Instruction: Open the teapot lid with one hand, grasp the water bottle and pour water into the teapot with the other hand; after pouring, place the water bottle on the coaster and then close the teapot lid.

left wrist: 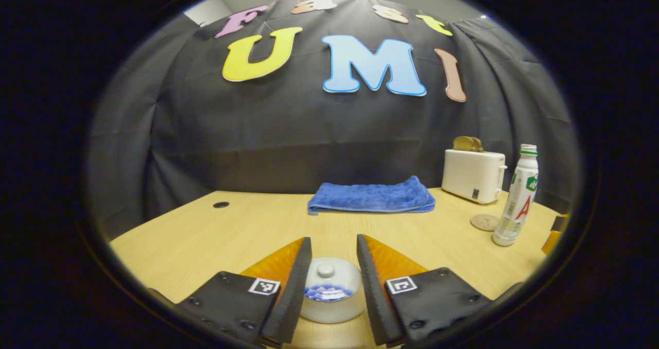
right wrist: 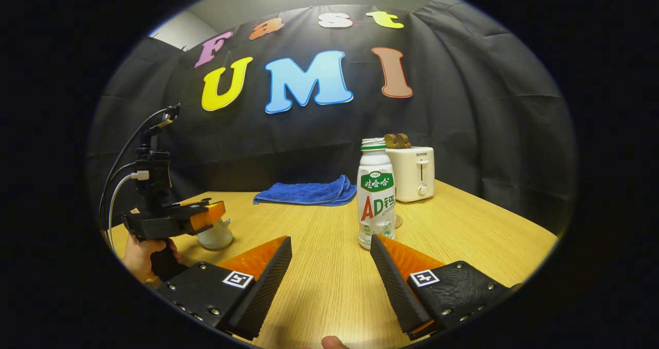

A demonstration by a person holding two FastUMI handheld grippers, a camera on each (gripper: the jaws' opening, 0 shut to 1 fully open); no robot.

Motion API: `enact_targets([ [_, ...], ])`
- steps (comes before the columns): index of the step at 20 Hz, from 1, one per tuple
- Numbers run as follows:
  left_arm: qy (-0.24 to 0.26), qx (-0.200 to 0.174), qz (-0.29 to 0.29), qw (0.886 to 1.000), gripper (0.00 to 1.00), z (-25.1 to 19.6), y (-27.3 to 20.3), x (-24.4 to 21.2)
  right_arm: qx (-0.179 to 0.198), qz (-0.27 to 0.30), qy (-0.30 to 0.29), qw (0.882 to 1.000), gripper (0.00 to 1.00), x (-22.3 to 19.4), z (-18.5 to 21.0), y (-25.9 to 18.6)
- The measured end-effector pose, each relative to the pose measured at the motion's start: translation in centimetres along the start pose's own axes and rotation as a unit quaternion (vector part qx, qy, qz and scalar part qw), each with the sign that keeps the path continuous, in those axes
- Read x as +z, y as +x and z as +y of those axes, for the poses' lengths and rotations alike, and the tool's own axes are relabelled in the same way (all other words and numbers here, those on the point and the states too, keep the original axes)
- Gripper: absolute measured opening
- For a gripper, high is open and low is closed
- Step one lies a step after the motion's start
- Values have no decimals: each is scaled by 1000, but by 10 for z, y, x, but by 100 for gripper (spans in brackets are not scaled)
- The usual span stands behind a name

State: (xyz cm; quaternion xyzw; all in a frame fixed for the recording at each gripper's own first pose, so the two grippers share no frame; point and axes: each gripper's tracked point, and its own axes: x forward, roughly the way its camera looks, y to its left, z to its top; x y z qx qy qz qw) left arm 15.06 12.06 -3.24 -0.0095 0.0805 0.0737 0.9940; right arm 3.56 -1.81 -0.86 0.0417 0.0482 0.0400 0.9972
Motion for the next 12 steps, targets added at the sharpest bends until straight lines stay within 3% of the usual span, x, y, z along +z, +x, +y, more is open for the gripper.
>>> enact_targets([
  [3, 4, 1, 5, 1000, 30, 3, -1, -2, 6, -4, 5, 1000, 95, 5, 3, -3],
  [5, 14, -6, 4, 1000, 31, 2, -4, 0, 8, -12, 1, 1000, 95, 10, 4, -5],
  [7, 16, -9, 4, 1000, 17, 2, 3, -1, 5, -21, -2, 1000, 95, 16, 1, -7],
  [12, -2, -21, -21, 1000, 13, 1, -4, 17, -5, -32, -4, 999, 95, 22, -11, -7],
])
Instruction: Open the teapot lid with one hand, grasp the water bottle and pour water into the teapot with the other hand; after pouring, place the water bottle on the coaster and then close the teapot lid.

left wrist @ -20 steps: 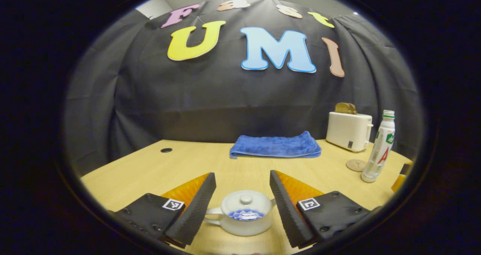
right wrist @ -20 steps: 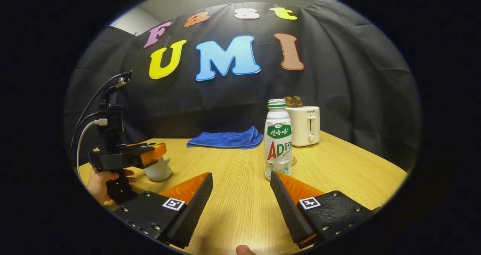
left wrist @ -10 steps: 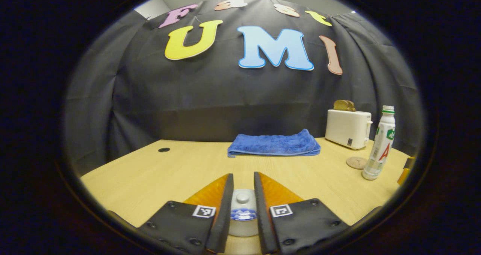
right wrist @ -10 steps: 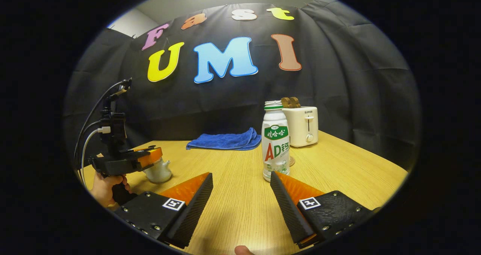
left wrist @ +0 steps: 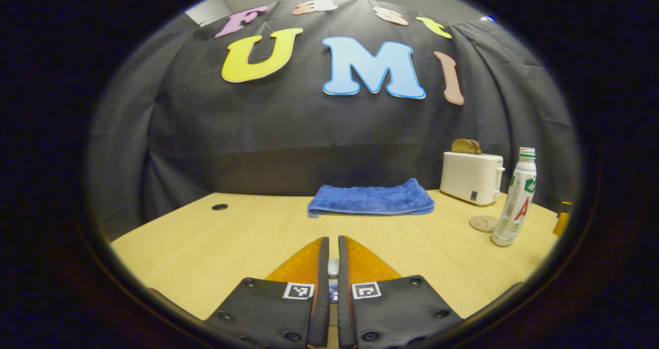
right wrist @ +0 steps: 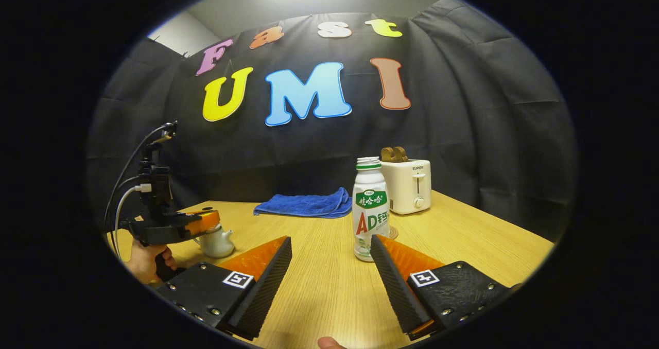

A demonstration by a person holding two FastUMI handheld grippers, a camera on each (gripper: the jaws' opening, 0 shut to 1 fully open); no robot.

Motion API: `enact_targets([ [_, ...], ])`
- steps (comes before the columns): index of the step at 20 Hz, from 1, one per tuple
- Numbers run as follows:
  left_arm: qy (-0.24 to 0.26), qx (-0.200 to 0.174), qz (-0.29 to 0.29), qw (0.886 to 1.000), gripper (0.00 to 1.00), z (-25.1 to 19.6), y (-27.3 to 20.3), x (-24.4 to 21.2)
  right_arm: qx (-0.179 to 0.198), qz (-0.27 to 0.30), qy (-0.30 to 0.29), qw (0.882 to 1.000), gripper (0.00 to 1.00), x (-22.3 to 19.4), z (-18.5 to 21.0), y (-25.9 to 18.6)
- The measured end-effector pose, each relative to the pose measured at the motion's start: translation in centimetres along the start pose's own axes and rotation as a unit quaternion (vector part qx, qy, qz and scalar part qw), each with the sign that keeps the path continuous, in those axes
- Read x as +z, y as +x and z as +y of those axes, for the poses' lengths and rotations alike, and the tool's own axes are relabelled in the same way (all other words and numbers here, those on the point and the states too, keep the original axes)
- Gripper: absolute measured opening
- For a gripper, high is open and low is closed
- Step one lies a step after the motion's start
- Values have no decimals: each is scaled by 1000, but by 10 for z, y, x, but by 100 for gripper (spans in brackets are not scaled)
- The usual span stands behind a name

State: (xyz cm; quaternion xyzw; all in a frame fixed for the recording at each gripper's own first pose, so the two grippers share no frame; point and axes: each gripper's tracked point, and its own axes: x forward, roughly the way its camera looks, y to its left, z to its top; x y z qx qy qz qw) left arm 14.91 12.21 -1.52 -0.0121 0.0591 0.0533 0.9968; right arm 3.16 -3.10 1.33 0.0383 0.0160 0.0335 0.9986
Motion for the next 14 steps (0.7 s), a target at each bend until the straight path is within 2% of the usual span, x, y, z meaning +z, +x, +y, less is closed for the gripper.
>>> enact_targets([
  [1, -3, -5, -10, 1000, 17, -4, -4, 8, 0, -1, -3, 1000, 95, 1, -2, 0],
  [2, -6, -11, -19, 1000, 17, -9, -9, 15, -2, -2, -8, 1000, 95, 1, -5, 1],
  [3, -9, -17, -27, 999, 13, -13, -13, 21, -5, 0, -13, 1000, 95, 2, -9, 2],
  [4, -12, -23, -36, 999, 17, -18, -19, 27, -10, -1, -18, 1000, 95, 3, -14, 4],
  [5, -13, -28, -45, 999, 17, -21, -23, 33, -17, -5, -23, 1000, 95, 7, -20, 7],
  [6, -11, -31, -54, 998, 13, -23, -28, 38, -25, -10, -30, 999, 95, 12, -27, 12],
  [7, -9, -31, -64, 997, 17, -23, -32, 45, -37, -16, -38, 998, 95, 16, -35, 18],
  [9, -12, -31, -79, 996, 17, -21, -40, 56, -61, -21, -46, 997, 95, 21, -47, 36],
  [10, -19, -33, -83, 996, 12, -21, -43, 57, -74, -15, -47, 996, 95, 19, -52, 46],
  [12, -25, -34, -88, 995, 12, -17, -46, 58, -100, 1, -34, 994, 95, 16, -60, 64],
  [13, -25, -32, -88, 995, 17, -15, -47, 59, -106, 11, -20, 994, 95, 12, -60, 74],
  [14, -27, -33, -87, 995, 17, -13, -46, 57, -113, 22, -8, 993, 95, 8, -60, 82],
])
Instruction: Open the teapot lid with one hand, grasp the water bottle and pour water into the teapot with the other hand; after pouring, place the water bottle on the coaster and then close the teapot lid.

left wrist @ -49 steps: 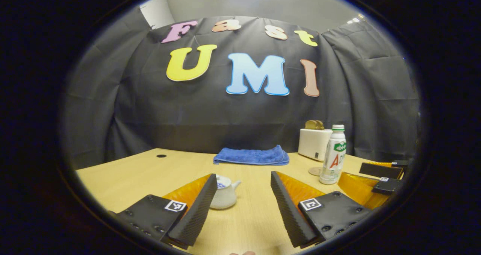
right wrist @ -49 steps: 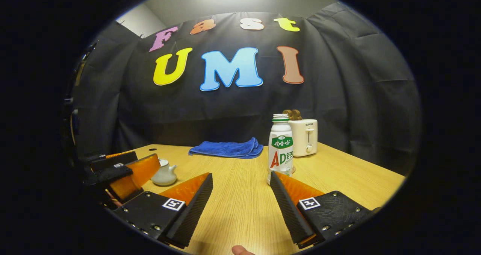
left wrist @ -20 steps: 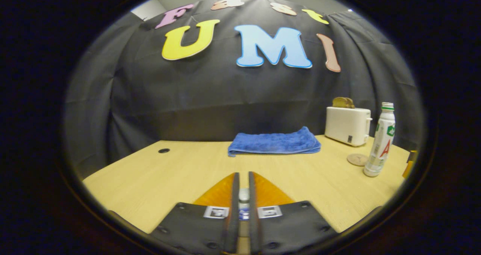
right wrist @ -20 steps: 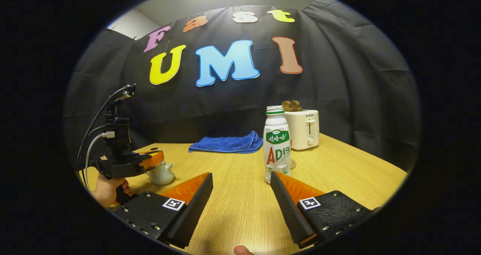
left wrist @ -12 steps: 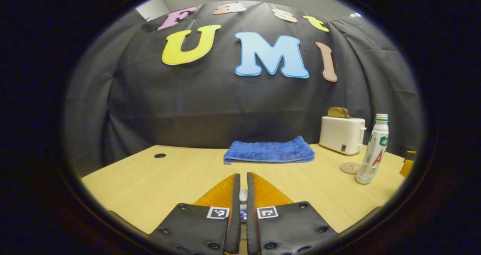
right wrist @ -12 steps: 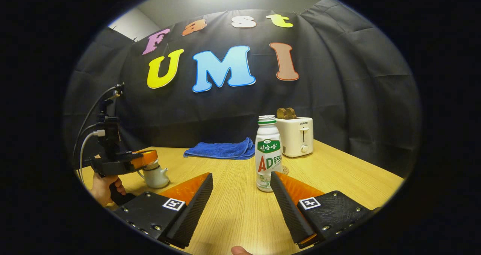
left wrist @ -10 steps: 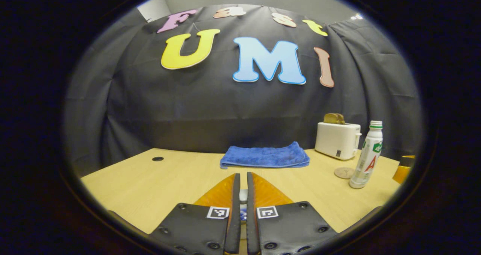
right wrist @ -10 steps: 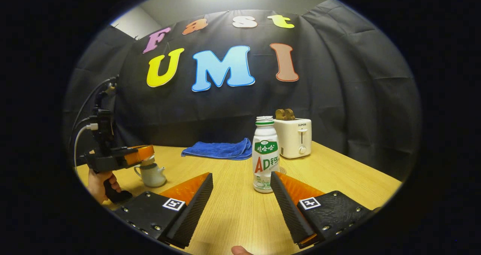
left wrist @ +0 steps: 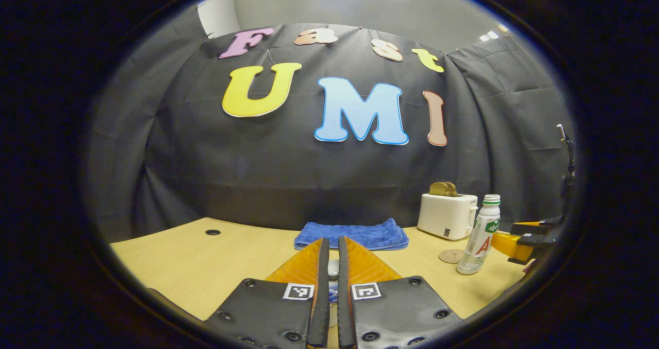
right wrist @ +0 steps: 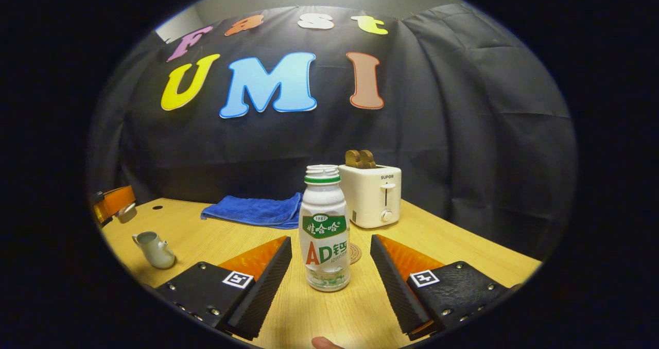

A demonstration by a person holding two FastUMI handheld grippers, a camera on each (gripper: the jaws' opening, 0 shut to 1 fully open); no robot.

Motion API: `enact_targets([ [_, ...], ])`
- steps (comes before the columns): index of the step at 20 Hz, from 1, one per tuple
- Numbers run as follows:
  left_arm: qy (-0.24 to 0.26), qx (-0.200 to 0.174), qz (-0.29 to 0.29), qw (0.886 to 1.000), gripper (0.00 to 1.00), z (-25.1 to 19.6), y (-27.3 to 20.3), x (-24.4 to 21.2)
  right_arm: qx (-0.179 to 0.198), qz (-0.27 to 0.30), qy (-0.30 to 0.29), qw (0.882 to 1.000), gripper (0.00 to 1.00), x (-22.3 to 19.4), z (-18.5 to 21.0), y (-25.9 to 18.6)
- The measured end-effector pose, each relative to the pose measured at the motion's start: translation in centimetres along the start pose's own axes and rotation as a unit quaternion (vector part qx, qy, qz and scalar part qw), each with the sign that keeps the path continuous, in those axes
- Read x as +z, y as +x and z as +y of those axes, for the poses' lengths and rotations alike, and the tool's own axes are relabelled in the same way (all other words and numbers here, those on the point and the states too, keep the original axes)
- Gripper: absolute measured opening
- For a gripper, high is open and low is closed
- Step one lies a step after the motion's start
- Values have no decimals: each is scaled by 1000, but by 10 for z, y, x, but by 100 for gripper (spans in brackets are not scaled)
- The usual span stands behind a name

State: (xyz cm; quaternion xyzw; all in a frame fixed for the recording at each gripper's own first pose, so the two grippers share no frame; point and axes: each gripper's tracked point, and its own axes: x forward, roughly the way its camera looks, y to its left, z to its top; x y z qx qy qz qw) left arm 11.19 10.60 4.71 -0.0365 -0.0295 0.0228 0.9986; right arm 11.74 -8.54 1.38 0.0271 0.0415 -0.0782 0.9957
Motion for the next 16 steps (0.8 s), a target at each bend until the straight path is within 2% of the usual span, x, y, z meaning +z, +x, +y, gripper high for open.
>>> enact_targets([
  [1, -5, -2, 1, 1000, 17, 1, -1, -1, -7, 5, 6, 1000, 95, -1, 3, 6],
  [2, -10, -3, 1, 1000, 12, 1, -1, -1, -13, 6, 7, 1000, 95, -1, 5, 11],
  [3, -12, -3, 0, 1000, 17, 3, -2, 1, -19, 2, 2, 1000, 95, 2, 6, 15],
  [4, -13, -2, -3, 1000, 17, 5, -3, 2, -33, -2, -9, 999, 95, 2, 3, 21],
  [5, -15, -2, -5, 1000, 13, 7, -5, 4, -45, -1, -17, 999, 95, 3, 0, 26],
  [6, -17, -1, -7, 1000, 17, 9, -6, 4, -44, 1, -20, 999, 95, 2, 2, 32],
  [9, -24, 0, -6, 1000, 12, 14, -6, 4, -51, 14, -31, 998, 95, -3, 3, 48],
  [10, -24, 1, -3, 1000, 17, 16, -5, 1, -57, 18, -37, 998, 95, -6, 1, 52],
  [11, -23, 4, 0, 1000, 12, 18, -5, -1, -60, 24, -41, 997, 95, -10, 0, 53],
  [12, -24, 5, 2, 1000, 17, 19, -5, -3, -61, 25, -43, 997, 95, -11, -1, 55],
  [13, -25, 4, 2, 1000, 17, 19, -5, -3, -64, 24, -44, 997, 95, -11, -3, 57],
  [15, -23, 4, 4, 1000, 12, 18, -5, -3, -55, 26, -45, 997, 94, -14, -1, 58],
  [16, -19, 2, 4, 1000, 17, 16, -5, -4, -55, 27, -52, 997, 85, -14, 0, 57],
])
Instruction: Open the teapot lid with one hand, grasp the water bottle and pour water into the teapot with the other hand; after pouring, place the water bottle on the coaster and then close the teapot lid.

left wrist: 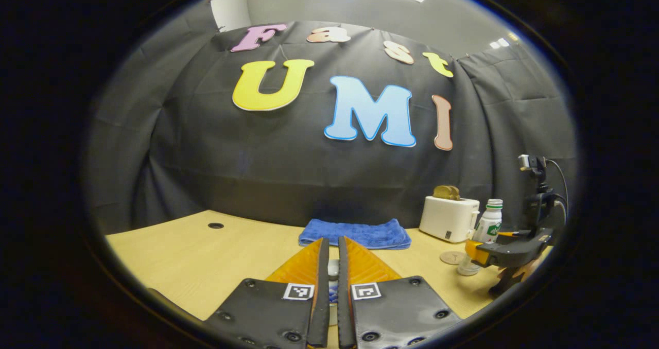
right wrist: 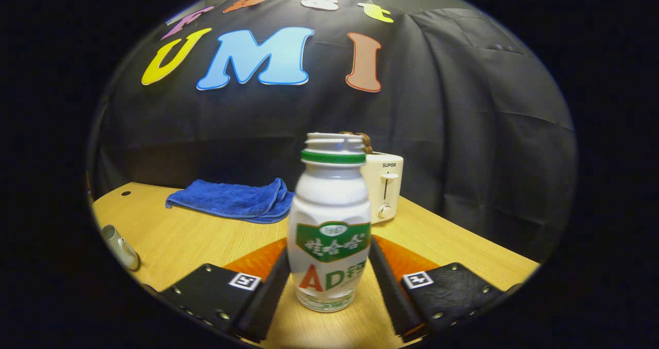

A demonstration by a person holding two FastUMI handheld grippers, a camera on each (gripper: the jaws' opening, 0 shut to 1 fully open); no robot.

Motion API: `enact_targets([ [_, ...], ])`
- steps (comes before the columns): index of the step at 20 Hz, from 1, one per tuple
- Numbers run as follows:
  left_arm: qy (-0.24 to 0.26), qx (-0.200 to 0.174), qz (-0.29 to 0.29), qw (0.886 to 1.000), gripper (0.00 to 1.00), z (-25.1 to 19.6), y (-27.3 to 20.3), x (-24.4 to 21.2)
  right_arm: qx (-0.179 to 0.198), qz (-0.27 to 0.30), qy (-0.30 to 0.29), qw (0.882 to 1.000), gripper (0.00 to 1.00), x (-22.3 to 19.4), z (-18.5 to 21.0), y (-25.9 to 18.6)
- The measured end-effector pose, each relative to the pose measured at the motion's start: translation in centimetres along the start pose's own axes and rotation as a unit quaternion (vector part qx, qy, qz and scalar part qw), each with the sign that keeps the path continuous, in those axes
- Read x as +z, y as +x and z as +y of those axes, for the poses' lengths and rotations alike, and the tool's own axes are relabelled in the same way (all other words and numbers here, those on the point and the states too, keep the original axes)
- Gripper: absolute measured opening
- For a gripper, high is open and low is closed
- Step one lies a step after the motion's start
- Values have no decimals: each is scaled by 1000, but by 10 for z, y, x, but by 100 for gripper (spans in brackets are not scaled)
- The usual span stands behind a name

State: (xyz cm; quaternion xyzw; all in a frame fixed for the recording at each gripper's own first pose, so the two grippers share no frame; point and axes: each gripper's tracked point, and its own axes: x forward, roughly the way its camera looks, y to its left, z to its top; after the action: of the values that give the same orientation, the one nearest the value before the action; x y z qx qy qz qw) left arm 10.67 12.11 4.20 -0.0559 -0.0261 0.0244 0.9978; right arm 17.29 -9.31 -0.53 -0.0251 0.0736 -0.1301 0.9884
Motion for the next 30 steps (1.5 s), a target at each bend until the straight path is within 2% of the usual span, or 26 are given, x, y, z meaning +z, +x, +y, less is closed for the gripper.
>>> enact_targets([
  [1, 3, -3, -1, 1000, 13, -3, 0, 0, 3, -1, -7, 1000, 75, 3, 1, -3],
  [2, 4, -5, -1, 1000, 17, -4, -1, -1, 7, -3, -19, 1000, 74, 2, 2, 0],
  [3, 5, -7, -2, 1000, 13, -6, -3, 1, 10, -3, -29, 1000, 73, 3, 2, 0],
  [4, 3, -9, -4, 1000, 17, -7, -5, 3, 15, -5, -37, 999, 73, 4, 3, -2],
  [7, -11, -25, -15, 1000, 17, -16, -24, 15, 35, -20, -74, 996, 73, 16, 11, -17],
  [8, -10, -26, -24, 999, 17, -16, -34, 20, 38, -25, -96, 994, 73, 19, 14, -22],
  [9, -8, -29, -30, 999, 12, -16, -45, 24, 42, -27, -113, 992, 73, 20, 16, -27],
  [10, -8, -35, -32, 999, 12, -19, -56, 25, 50, -25, -129, 990, 73, 20, 21, -32],
  [11, -9, -48, -31, 998, 17, -25, -64, 28, 55, -23, -143, 988, 73, 19, 26, -35],
  [15, 10, -69, -31, 997, 17, -31, -114, 36, 61, -19, -203, 977, 73, 16, 44, -45],
  [20, 43, -69, -35, 996, 17, -26, -169, 17, 76, -50, -295, 951, 73, 16, 85, -57],
  [21, 45, -68, -34, 996, 12, -24, -174, 14, 78, -56, -311, 945, 70, 16, 94, -59],
  [22, 42, -72, -28, 996, 17, -26, -176, 8, 82, -60, -324, 941, 73, 16, 101, -61],
  [24, 27, -84, -11, 996, 13, -29, -182, -3, 89, -66, -346, 932, 73, 19, 119, -67],
  [25, 22, -85, -8, 996, 17, -27, -186, -6, 89, -74, -358, 927, 73, 21, 126, -70],
  [26, 16, -85, -6, 996, 17, -23, -188, -7, 90, -80, -371, 921, 73, 23, 133, -69],
  [30, -5, -77, 9, 997, 17, -9, -188, -19, 94, -99, -443, 886, 74, 22, 165, -64],
])
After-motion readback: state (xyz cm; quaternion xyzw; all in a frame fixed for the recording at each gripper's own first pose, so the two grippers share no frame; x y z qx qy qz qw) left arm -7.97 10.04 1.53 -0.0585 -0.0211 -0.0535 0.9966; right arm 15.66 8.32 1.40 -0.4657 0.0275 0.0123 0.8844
